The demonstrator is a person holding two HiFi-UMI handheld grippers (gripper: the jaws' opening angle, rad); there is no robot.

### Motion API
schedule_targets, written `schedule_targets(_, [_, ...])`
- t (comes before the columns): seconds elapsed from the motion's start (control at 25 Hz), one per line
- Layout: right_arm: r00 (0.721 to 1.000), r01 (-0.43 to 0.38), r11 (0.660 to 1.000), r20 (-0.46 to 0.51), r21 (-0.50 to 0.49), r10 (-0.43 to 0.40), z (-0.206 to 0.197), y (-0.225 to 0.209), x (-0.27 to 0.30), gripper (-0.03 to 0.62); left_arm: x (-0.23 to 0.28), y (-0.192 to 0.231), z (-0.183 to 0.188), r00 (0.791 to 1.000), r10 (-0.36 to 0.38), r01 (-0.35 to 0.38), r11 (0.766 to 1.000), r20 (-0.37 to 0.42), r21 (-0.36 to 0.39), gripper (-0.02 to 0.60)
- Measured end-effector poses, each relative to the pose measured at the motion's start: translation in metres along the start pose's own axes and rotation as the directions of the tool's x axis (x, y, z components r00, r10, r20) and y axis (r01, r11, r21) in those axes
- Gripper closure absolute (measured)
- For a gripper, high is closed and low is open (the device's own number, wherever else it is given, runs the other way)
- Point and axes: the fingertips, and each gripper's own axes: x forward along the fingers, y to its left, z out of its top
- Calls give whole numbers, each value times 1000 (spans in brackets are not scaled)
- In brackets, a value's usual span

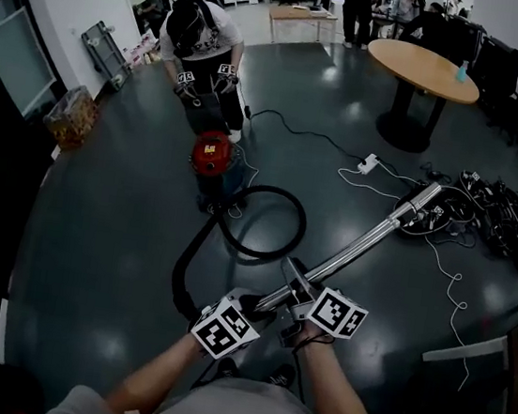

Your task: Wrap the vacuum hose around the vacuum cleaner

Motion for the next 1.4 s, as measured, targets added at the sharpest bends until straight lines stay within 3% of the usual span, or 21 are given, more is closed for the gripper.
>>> schedule_targets(0.24, [999, -16, 998, -36, 60, 18, -12, -1, 0, 497, 5, -21, -6, 1000, -2, 4, 994, 20, -112, 420])
schedule_targets(0.4, [997, -30, 999, -68, -11, 29, -17, 6, -2, 508, 13, -29, -15, 999, 45, -46, 994, -15, -99, 411])
schedule_targets(0.52, [994, -27, 996, -105, -80, 19, -17, 10, 0, 510, 17, -33, -12, 999, 36, -37, 994, -13, -103, 402])
schedule_targets(0.8, [992, -25, 976, -128, -218, -3, -4, 24, 5, 514, 18, -39, 0, 998, -58, 58, 998, -22, -4, 358])
schedule_targets(1.08, [989, 36, 974, -129, -225, -67, 11, 19, 14, 514, -2, -31, 7, 987, -158, 157, 985, -1, 70, 341])
schedule_targets(1.24, [985, 94, 954, -115, -286, -131, 30, 6, 22, 514, -18, 5, -1, 985, -172, 171, 980, -2, 98, 341])
schedule_targets(1.4, [970, 112, 912, -156, -394, -186, 36, 5, 41, 514, -22, 51, 0, 987, -156, 153, 984, 30, 91, 342])
